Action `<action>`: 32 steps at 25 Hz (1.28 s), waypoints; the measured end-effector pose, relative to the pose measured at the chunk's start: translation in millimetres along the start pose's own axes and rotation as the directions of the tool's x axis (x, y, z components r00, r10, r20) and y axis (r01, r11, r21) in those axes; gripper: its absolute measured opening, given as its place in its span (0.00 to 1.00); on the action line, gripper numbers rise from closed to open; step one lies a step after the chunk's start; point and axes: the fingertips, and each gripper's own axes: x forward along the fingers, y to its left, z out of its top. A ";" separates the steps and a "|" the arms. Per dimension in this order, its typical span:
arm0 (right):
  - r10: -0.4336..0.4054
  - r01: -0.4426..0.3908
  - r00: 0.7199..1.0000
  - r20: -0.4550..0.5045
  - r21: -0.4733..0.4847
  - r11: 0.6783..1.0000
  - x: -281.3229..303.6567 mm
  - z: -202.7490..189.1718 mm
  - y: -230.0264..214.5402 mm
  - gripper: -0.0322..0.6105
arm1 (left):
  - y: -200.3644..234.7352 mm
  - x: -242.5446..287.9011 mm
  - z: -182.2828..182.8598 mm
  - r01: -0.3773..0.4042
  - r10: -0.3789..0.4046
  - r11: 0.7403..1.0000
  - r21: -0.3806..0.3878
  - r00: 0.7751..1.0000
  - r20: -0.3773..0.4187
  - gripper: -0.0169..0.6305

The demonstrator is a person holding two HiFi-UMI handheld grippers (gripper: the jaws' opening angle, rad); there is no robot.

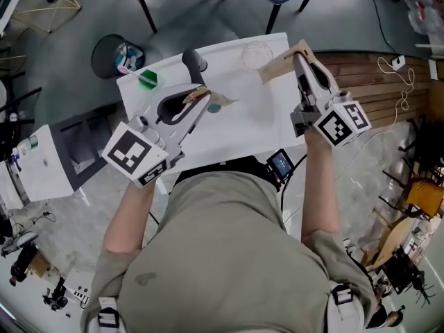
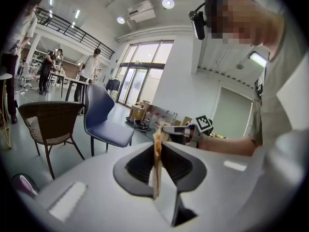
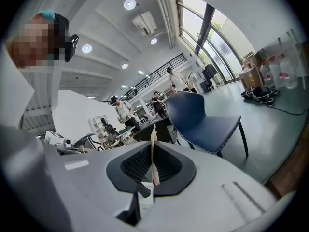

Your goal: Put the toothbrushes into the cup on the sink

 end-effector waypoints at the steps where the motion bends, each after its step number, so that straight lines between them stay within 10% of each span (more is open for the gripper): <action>1: 0.000 0.000 1.000 0.001 -0.005 1.000 5.2 1.1 -0.2 0.07 | 2.9 -1.5 0.0 -0.003 0.003 1.000 0.000 1.000 -0.002 0.10; 32: 0.000 0.001 1.000 0.028 -0.008 1.000 33.9 8.4 -31.7 0.07 | -3.9 -5.8 -13.8 -0.055 0.055 0.998 -0.021 0.998 -0.020 0.10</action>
